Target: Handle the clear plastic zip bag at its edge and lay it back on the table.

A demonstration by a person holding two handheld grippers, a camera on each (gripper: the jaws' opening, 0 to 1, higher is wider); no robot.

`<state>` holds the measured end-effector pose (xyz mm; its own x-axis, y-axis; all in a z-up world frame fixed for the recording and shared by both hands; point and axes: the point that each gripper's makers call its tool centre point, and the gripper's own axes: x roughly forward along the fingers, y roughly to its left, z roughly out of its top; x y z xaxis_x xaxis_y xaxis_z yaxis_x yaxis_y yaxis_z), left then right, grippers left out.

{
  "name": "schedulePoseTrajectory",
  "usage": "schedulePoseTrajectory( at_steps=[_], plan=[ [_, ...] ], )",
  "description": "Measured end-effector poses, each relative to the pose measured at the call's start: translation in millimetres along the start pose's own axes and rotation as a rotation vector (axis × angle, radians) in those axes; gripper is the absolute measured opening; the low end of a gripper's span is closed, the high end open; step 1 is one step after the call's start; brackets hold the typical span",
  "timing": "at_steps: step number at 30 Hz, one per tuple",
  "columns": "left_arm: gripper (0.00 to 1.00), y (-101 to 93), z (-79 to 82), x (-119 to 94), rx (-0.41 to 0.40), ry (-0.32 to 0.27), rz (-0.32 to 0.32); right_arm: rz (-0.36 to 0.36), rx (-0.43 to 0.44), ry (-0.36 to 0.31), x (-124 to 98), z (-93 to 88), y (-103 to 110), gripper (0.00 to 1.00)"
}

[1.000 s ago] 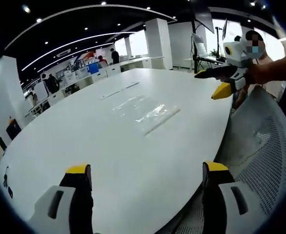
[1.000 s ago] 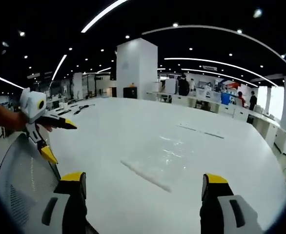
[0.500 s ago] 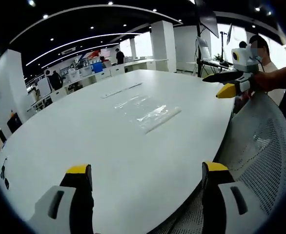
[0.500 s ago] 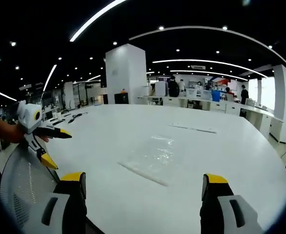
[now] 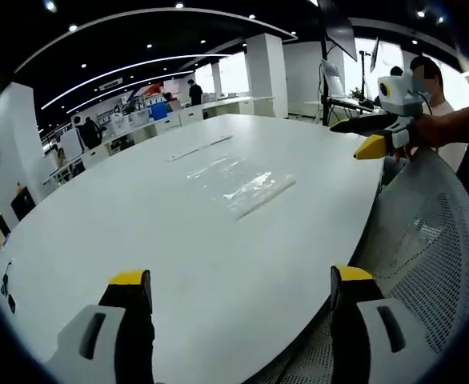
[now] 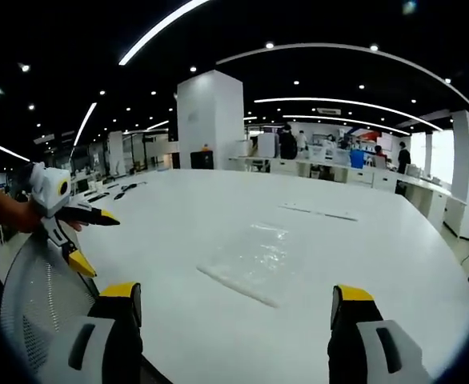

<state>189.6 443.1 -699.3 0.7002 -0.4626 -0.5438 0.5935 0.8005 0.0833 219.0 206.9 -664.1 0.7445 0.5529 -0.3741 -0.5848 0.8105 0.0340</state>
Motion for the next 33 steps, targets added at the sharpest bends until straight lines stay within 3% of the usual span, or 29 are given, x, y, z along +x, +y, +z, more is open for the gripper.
schedulePoseTrajectory(
  at_steps=[33],
  plan=[
    [0.89, 0.1, -3.7, -1.3, 0.004, 0.021, -0.005, 0.022, -0.032, 0.02, -1.3, -2.0, 8.6, 0.96]
  ],
)
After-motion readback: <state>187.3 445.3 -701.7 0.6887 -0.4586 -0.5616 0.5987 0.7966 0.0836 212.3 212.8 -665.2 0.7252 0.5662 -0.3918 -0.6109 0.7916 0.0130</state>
